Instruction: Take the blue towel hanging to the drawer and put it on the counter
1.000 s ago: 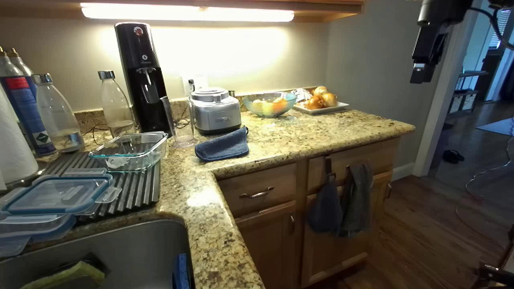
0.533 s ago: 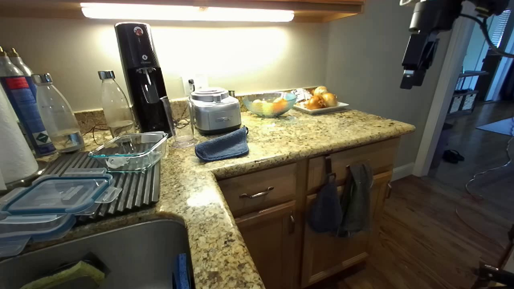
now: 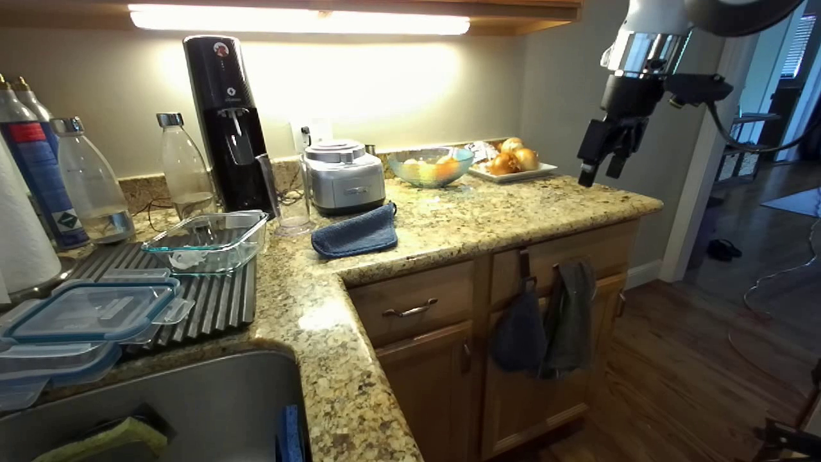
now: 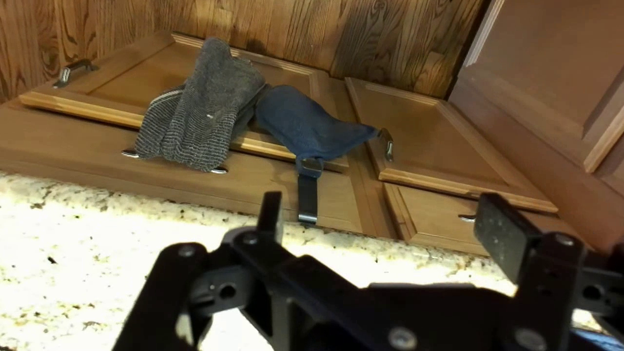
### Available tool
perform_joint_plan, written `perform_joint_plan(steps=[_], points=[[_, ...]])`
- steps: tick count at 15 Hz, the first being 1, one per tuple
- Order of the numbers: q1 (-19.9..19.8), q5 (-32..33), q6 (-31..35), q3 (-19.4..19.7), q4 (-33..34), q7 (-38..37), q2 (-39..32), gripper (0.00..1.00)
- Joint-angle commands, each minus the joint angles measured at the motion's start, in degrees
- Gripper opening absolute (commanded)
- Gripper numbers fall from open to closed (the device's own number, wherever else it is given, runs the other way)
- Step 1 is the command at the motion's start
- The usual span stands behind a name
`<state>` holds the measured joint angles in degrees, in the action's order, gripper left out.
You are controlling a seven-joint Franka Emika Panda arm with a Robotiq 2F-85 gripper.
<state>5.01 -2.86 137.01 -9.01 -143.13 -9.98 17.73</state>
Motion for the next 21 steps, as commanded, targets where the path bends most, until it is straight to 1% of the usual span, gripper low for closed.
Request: perform_joint_plan(steps=[1,3,4,5,6,8,11,13,15,18,19,20,21], points=[[-2.0,4.9,7.4,-1.3,-0.6,-6.9,-6.0,1.00],[-2.2,7.8,8.6,-1.2,-0.1,-9.6,-9.0,1.00],[-2.0,8.9,8.3,-1.0,0.2,-10.3,-9.8,1.00],[-2.0,10.4,6.4,-1.0,0.9,-12.1,-10.4,1.00],[-1.0,7.8,7.0,0.0,0.2,-8.5,-9.6,1.00],[-0.9,9.0,7.0,0.0,0.6,-9.8,-10.8,1.00],[-0.9,9.1,7.0,0.0,0.8,-10.1,-10.9,1.00],[-1.2,11.0,10.6,-0.3,0.0,-12.1,-13.1,1.00],[-1.6,14.2,14.7,-0.4,-0.6,-14.5,-15.7,1.00],[-1.4,22.1,21.2,0.9,-0.8,-20.9,-21.0,1.00],[-0.8,25.2,22.6,2.0,-0.5,-23.8,-23.0,1.00],[-1.6,27.5,24.0,1.9,0.0,-26.0,-25.1,1.00],[-1.3,29.8,25.6,3.0,0.4,-28.4,-27.2,1.00]])
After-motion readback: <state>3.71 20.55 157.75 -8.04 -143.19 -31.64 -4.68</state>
